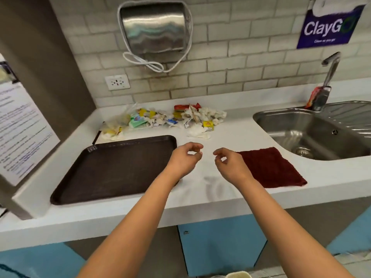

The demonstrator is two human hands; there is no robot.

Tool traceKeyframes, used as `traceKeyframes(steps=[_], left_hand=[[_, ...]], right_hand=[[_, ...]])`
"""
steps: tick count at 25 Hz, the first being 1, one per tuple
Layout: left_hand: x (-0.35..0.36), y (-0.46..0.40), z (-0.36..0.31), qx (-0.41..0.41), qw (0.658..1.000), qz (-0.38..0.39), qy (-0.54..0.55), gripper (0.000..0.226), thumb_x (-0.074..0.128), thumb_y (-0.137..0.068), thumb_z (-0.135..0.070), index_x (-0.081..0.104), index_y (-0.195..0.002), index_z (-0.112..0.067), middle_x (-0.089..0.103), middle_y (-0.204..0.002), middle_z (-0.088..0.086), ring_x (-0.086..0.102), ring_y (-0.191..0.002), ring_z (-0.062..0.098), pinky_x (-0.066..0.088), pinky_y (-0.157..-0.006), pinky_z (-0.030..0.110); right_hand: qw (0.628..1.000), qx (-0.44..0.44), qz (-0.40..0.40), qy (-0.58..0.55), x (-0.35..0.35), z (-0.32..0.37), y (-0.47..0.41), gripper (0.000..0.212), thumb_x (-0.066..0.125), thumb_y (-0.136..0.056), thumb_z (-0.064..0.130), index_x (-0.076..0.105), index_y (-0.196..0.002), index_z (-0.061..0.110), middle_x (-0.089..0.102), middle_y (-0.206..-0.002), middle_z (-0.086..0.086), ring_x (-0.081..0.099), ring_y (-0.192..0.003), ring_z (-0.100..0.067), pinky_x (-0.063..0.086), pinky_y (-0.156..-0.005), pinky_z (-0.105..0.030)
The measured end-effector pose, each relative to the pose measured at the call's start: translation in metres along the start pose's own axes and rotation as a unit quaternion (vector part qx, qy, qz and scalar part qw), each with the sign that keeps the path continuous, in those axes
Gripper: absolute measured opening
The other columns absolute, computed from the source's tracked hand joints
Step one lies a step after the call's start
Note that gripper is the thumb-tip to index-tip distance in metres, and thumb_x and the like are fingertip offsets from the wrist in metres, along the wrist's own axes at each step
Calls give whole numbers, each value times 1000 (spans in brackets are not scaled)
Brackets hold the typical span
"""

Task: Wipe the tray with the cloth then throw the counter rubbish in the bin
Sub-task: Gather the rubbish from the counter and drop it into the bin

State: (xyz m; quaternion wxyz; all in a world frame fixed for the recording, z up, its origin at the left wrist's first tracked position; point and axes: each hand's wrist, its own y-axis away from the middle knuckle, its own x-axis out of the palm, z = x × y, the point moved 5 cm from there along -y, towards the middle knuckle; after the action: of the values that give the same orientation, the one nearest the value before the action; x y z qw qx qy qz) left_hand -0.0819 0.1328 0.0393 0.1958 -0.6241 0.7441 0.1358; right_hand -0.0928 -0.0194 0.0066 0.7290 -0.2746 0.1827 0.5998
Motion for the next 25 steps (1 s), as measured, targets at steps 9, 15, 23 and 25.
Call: traceKeyframes(steps=[9, 15, 23, 25], left_hand=[[-133, -102, 74, -37, 998, -55, 20, 24, 56, -90, -11, 64, -111, -18, 61, -102, -3, 55, -86, 10, 41, -63, 14], [-168, -166, 115, -58, 997, -50, 4, 22, 55, -90, -12, 64, -109, -20, 59, -100, -5, 55, -91, 16, 43, -81, 26], [-142, -229, 129, -70, 997, -35, -21, 26, 54, -90, -13, 64, -113, -17, 62, -112, 1, 56, -105, 15, 42, -89, 22], [-131, -242, 129, -77, 996, -31, -28, 27, 53, -90, -11, 63, -115, -16, 62, -115, 3, 55, -101, 13, 43, -83, 20]], right_hand=[[995, 40, 59, 67, 101, 34, -102, 27, 49, -91, 17, 59, -117, 18, 59, -114, 1, 53, -87, -15, 44, -82, -26], [990, 71, 46, 112, 128, 23, -155, 29, 51, -90, 15, 60, -117, 14, 56, -123, -7, 55, -107, -22, 40, -92, -26], [968, 82, 67, 230, 131, -20, -215, 38, 42, -90, 6, 54, -124, 17, 41, -139, -3, 37, -122, -30, 42, -92, -38], [959, 71, 91, 260, 132, -28, -231, 43, 39, -90, 4, 52, -127, 20, 36, -143, 0, 35, -123, -30, 42, -93, -38]])
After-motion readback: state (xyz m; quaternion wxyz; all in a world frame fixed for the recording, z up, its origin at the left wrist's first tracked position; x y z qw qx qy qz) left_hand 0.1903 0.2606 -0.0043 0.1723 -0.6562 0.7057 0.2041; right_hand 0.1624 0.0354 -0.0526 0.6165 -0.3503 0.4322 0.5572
